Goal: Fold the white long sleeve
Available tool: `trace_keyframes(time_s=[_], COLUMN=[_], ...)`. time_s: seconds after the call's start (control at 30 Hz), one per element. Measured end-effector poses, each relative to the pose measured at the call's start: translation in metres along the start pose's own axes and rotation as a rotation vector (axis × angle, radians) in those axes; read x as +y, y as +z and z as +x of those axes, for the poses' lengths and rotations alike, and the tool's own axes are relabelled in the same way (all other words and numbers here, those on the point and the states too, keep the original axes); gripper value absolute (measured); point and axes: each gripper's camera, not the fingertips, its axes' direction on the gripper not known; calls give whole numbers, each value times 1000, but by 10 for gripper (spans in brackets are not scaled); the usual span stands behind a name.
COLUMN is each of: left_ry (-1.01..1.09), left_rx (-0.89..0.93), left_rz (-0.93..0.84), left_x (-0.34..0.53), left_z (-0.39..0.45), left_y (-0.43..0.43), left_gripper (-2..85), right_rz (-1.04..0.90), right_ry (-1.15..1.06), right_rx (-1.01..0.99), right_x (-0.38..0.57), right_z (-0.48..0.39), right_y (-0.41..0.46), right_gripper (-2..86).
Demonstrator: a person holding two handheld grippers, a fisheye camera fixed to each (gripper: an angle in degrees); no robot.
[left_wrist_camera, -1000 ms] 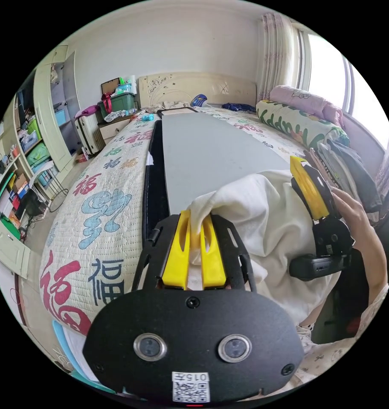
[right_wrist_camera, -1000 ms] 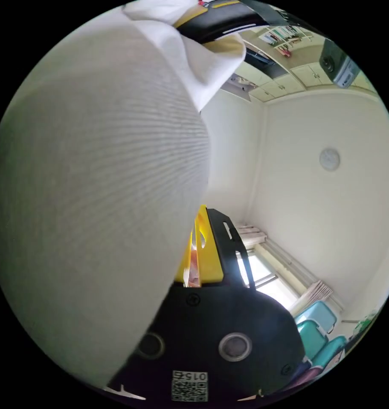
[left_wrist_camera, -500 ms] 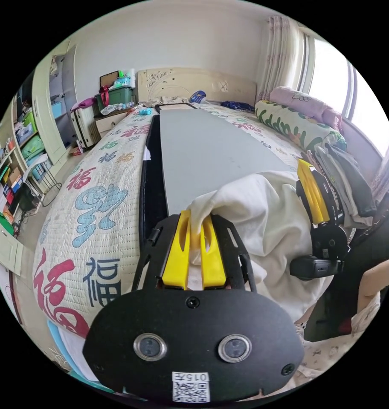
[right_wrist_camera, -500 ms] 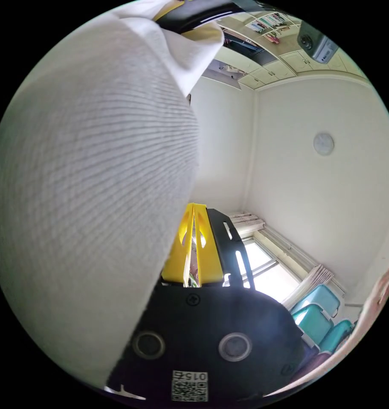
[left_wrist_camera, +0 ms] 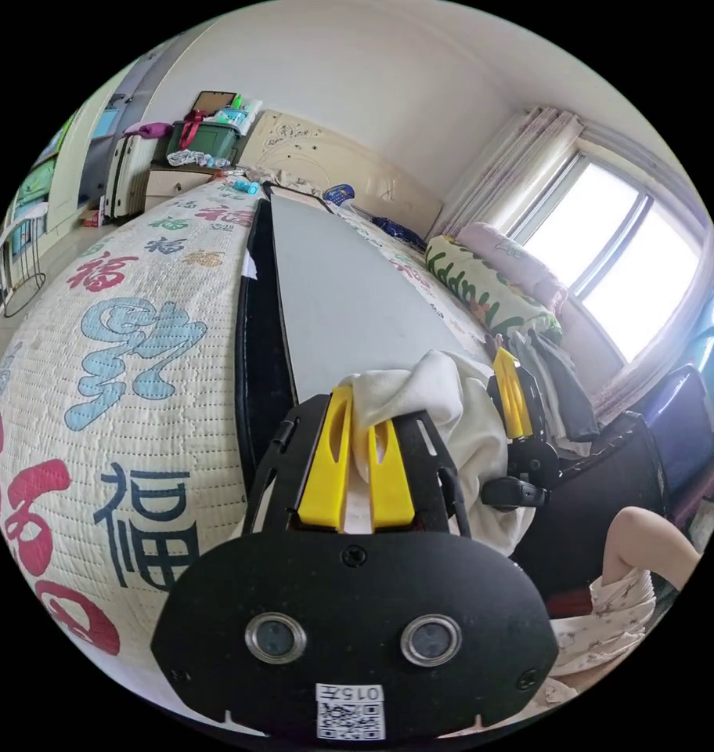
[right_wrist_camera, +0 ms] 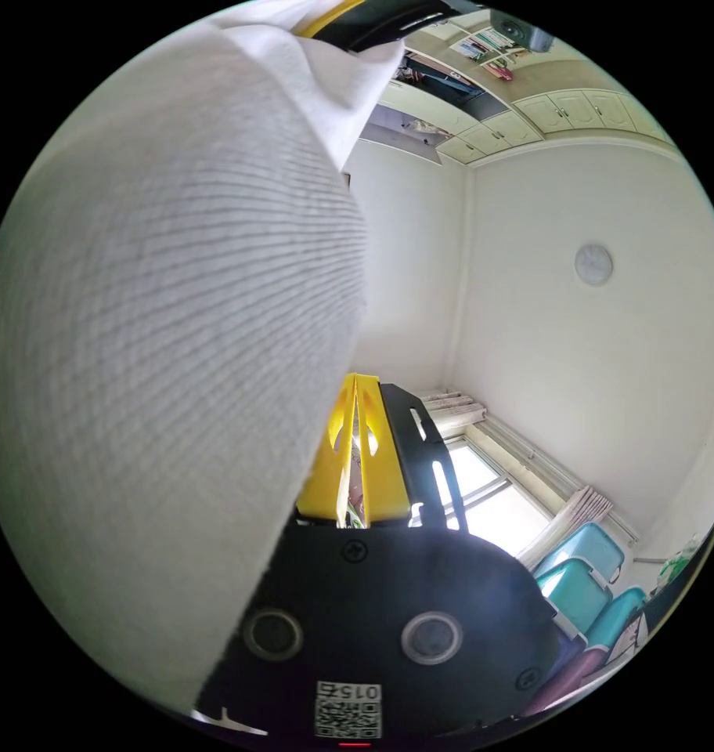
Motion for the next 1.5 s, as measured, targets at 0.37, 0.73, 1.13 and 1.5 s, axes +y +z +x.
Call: trace_keyframes(time_s=[0.37,0.73,1.13,1.5], left_ry=[24,54,109,135], left_rx=[-38,-94,-199,-249], left_rz=[1,37,48,60], left_x=[75,123,135,113], left_z=[38,84,134,144], left_y=[51,46,3,-67], left_gripper=[-5,-5,-4,-4], right_rz=[0,0,-1,-2], right_ry=[-1,-1,-1,1], right_rx=[1,1,1,0], right_x=[11,14,11,3], right_z=[-5,-2,9,29], right_y=[13,19,16,4], right_gripper=[-10,-10,-10,-10])
